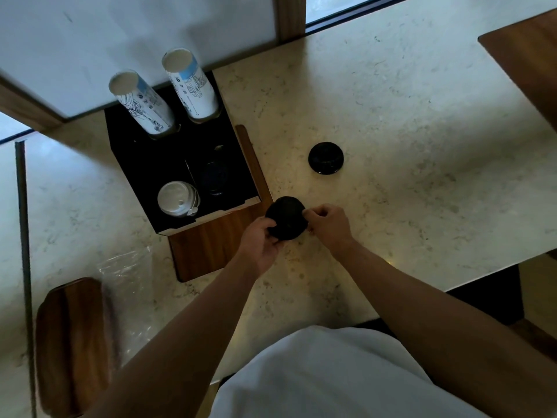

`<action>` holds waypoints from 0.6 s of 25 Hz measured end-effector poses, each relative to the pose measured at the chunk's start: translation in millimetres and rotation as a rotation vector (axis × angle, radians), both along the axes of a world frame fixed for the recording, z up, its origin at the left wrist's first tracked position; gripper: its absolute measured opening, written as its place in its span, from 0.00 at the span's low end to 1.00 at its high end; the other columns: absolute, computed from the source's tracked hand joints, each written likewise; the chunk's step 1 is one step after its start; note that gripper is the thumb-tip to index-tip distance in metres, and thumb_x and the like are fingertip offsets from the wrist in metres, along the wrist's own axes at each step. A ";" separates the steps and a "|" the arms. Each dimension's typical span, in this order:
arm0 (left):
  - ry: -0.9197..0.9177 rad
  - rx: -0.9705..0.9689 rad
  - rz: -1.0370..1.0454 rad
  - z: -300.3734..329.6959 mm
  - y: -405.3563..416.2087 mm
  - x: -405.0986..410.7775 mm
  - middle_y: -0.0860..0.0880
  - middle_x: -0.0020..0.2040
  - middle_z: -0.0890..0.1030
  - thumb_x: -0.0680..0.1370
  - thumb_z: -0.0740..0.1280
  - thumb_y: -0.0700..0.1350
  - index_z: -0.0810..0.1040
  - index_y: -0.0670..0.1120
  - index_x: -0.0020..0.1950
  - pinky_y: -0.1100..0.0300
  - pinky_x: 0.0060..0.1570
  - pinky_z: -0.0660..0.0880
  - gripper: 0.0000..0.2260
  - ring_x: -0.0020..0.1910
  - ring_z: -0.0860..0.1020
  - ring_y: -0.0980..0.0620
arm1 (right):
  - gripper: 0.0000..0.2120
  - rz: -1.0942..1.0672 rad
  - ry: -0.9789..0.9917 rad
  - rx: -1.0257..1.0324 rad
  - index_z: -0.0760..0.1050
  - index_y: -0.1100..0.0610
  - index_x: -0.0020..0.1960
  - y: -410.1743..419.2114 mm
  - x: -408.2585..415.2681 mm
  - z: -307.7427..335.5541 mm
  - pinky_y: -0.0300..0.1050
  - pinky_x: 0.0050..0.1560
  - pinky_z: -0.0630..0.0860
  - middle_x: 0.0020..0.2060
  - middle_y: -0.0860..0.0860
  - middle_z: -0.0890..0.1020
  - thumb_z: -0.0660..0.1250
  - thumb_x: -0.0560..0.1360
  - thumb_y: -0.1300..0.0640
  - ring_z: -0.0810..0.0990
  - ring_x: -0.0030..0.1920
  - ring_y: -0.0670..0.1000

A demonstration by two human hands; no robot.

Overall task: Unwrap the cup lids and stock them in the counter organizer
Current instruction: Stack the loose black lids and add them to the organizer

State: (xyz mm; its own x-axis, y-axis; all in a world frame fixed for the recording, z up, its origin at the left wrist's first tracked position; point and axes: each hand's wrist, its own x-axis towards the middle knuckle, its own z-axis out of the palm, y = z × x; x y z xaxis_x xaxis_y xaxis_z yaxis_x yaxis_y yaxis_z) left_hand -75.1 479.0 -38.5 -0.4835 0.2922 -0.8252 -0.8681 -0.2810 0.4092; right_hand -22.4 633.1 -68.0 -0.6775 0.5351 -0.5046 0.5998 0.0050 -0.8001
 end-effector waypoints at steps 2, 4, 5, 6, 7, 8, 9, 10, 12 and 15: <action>0.002 0.006 0.018 2.0 -3.7 1.2 0.37 0.65 0.76 0.81 0.59 0.35 0.73 0.41 0.66 0.43 0.61 0.78 0.15 0.64 0.77 0.38 | 0.07 -0.001 -0.049 -0.074 0.77 0.57 0.44 -5.5 0.2 1.1 0.51 0.45 0.81 0.38 0.52 0.83 0.71 0.75 0.53 0.82 0.40 0.52; 0.013 -0.025 -0.004 4.0 -8.8 2.5 0.38 0.65 0.76 0.80 0.59 0.35 0.74 0.42 0.65 0.44 0.62 0.78 0.14 0.64 0.77 0.38 | 0.07 0.052 -0.025 -0.124 0.77 0.55 0.51 -5.9 2.2 4.1 0.48 0.46 0.80 0.48 0.52 0.82 0.71 0.74 0.55 0.81 0.46 0.51; 0.023 -0.049 -0.028 5.2 -11.9 2.5 0.38 0.66 0.76 0.80 0.59 0.35 0.74 0.41 0.66 0.44 0.62 0.77 0.14 0.64 0.77 0.38 | 0.12 0.110 0.015 -0.148 0.76 0.53 0.57 -5.6 3.1 6.6 0.46 0.47 0.81 0.52 0.50 0.81 0.71 0.74 0.57 0.81 0.49 0.50; 0.029 -0.075 -0.050 5.7 -14.9 2.3 0.37 0.66 0.76 0.80 0.60 0.36 0.73 0.41 0.68 0.44 0.62 0.77 0.16 0.64 0.77 0.38 | 0.17 0.175 0.057 -0.169 0.75 0.50 0.62 -5.5 4.4 8.8 0.47 0.47 0.82 0.55 0.49 0.80 0.70 0.75 0.59 0.81 0.52 0.50; 0.027 -0.095 -0.064 6.0 -17.6 1.9 0.37 0.66 0.76 0.80 0.60 0.37 0.72 0.40 0.70 0.45 0.63 0.77 0.17 0.64 0.77 0.38 | 0.21 0.234 0.085 -0.179 0.74 0.49 0.67 -5.1 5.6 10.8 0.48 0.48 0.84 0.56 0.49 0.80 0.69 0.75 0.61 0.82 0.53 0.50; 0.022 -0.106 -0.072 5.9 -20.1 1.3 0.37 0.66 0.76 0.80 0.60 0.37 0.71 0.40 0.71 0.45 0.64 0.77 0.18 0.64 0.77 0.38 | 0.23 0.274 0.100 -0.180 0.74 0.48 0.69 -4.8 6.5 12.2 0.49 0.47 0.84 0.56 0.50 0.81 0.68 0.76 0.62 0.83 0.52 0.51; 0.018 -0.109 -0.073 6.5 -22.4 0.9 0.37 0.66 0.77 0.80 0.60 0.38 0.70 0.40 0.72 0.45 0.64 0.77 0.19 0.64 0.77 0.38 | 0.23 0.292 0.105 -0.178 0.75 0.48 0.69 -4.7 7.1 12.9 0.48 0.47 0.84 0.54 0.50 0.82 0.68 0.77 0.62 0.84 0.50 0.52; 0.017 -0.112 -0.073 8.0 -24.2 0.4 0.37 0.66 0.77 0.81 0.60 0.38 0.70 0.40 0.72 0.45 0.62 0.78 0.19 0.64 0.77 0.38 | 0.21 0.296 0.101 -0.179 0.76 0.48 0.68 -4.8 7.4 13.0 0.45 0.45 0.84 0.53 0.51 0.83 0.68 0.77 0.61 0.84 0.49 0.52; 0.020 -0.118 -0.080 10.8 -26.7 -0.6 0.37 0.65 0.77 0.81 0.60 0.39 0.70 0.40 0.72 0.48 0.54 0.80 0.19 0.62 0.78 0.39 | 0.16 0.278 0.077 -0.195 0.79 0.52 0.65 -5.3 8.9 13.3 0.40 0.41 0.82 0.50 0.53 0.85 0.68 0.78 0.59 0.85 0.45 0.51; 0.027 -0.095 -0.073 13.1 -30.4 1.3 0.37 0.64 0.77 0.81 0.59 0.38 0.71 0.39 0.71 0.49 0.47 0.81 0.18 0.60 0.79 0.39 | 0.13 0.217 0.046 -0.236 0.81 0.57 0.62 -7.4 13.3 11.5 0.39 0.38 0.78 0.49 0.56 0.86 0.69 0.79 0.58 0.83 0.40 0.49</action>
